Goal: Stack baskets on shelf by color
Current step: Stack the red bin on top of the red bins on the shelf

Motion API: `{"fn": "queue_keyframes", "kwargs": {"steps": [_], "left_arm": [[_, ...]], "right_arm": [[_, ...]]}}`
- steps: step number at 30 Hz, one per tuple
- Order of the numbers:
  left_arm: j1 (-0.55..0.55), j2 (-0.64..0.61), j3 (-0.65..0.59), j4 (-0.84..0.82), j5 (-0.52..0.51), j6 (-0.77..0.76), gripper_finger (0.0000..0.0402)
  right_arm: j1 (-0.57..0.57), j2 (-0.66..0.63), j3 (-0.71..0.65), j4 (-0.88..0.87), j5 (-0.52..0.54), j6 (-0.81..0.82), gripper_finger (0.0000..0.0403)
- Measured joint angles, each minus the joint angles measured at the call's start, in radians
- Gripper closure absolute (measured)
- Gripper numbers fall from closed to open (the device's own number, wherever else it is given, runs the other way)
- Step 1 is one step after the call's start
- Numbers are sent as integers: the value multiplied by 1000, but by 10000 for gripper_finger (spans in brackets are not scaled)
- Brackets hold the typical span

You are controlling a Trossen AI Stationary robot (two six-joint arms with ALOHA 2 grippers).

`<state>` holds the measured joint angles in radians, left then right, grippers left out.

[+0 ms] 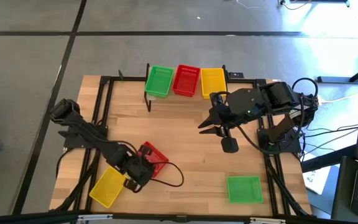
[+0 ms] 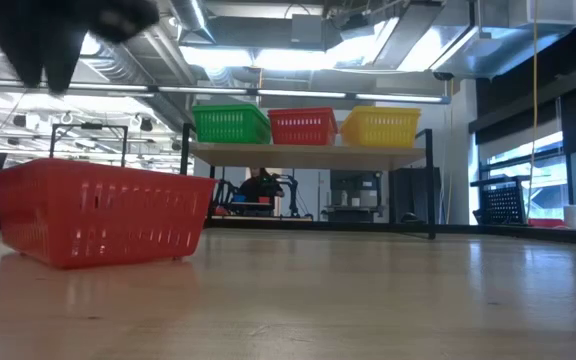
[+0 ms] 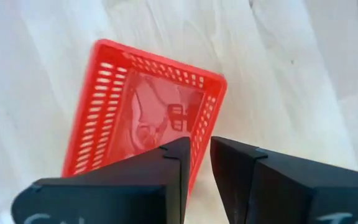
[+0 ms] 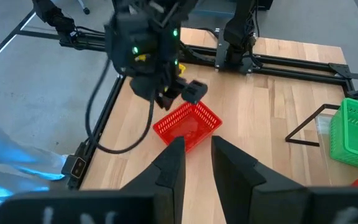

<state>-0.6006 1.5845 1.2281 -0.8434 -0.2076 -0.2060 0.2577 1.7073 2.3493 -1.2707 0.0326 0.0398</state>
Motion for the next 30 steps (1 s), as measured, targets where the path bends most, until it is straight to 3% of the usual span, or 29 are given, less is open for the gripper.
{"fn": "queue_keyframes", "kwargs": {"steps": [3, 9, 14, 23, 30], "left_arm": [[1, 0, 89, -55, -4, -68, 345], [4, 0, 248, -148, -110, -258, 345], [-13, -16, 342, -234, -154, -286, 344], [-51, -158, 357, -432, -350, -366, 344], [-123, -297, 349, -498, -392, -369, 344]], "right_arm": [[0, 0, 0, -13, -1, -25, 328], [19, 0, 0, -70, -8, -93, 328], [58, 0, 0, -76, -8, -98, 328], [172, 0, -8, -69, 4, -44, 328], [206, 3, -214, 193, 164, 102, 328]]}}
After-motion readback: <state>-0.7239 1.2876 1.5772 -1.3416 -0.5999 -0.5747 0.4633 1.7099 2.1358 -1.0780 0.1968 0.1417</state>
